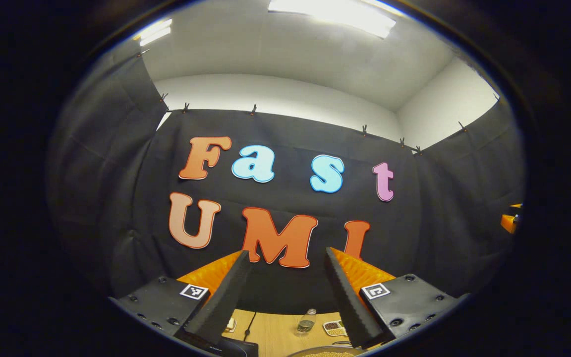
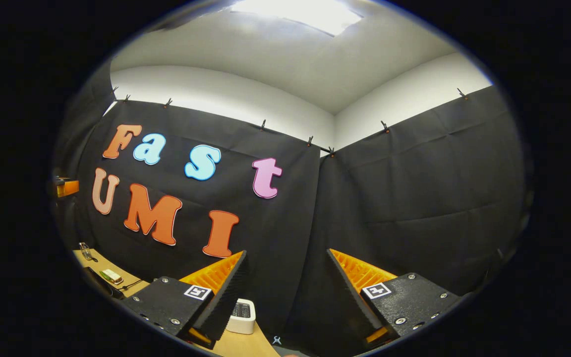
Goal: First push the handle of the pot to place it horizontally, then grasp the pot with both hands and set it on the induction cooktop.
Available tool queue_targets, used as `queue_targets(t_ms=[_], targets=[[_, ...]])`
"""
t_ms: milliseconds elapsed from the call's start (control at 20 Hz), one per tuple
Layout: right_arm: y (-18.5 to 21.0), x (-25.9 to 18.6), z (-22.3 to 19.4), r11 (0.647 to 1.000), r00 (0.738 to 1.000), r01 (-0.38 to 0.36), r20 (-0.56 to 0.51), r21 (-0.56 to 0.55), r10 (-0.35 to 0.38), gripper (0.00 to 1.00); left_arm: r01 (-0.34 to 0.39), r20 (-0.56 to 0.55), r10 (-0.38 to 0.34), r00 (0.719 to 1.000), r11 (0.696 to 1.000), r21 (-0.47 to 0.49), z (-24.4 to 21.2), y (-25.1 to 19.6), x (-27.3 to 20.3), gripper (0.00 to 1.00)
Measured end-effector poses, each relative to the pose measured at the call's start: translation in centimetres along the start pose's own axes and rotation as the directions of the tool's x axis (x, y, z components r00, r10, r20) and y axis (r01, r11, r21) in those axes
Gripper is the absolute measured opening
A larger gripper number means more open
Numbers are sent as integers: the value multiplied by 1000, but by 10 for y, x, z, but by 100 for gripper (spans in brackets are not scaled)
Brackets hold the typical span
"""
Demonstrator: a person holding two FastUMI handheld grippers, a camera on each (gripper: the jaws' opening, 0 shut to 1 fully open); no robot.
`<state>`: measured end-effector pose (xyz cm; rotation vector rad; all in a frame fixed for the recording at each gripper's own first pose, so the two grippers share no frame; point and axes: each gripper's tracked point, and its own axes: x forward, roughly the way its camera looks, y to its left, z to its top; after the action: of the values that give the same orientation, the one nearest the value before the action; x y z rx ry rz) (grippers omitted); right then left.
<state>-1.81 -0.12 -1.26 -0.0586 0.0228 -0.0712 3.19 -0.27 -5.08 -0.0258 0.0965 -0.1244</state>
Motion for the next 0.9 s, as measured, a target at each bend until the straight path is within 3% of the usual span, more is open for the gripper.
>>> queue_targets(t_ms=[350,600,700,900], targets=[[-8,2,-12,1000,1000,-4,-9,8,4,95,11,-102,-14,995,1000,-27,-32,-19,0,97],[-18,3,-27,1000,999,-14,-35,12,15,95,-1,-241,-9,970,999,-42,-78,-32,-5,96],[-23,4,-31,1000,999,-17,-39,11,18,95,-10,-320,-6,947,999,-49,-105,-40,-10,95],[-31,4,-43,999,998,-32,-55,24,33,95,23,-513,-59,856,997,-77,-171,-68,-29,91]])
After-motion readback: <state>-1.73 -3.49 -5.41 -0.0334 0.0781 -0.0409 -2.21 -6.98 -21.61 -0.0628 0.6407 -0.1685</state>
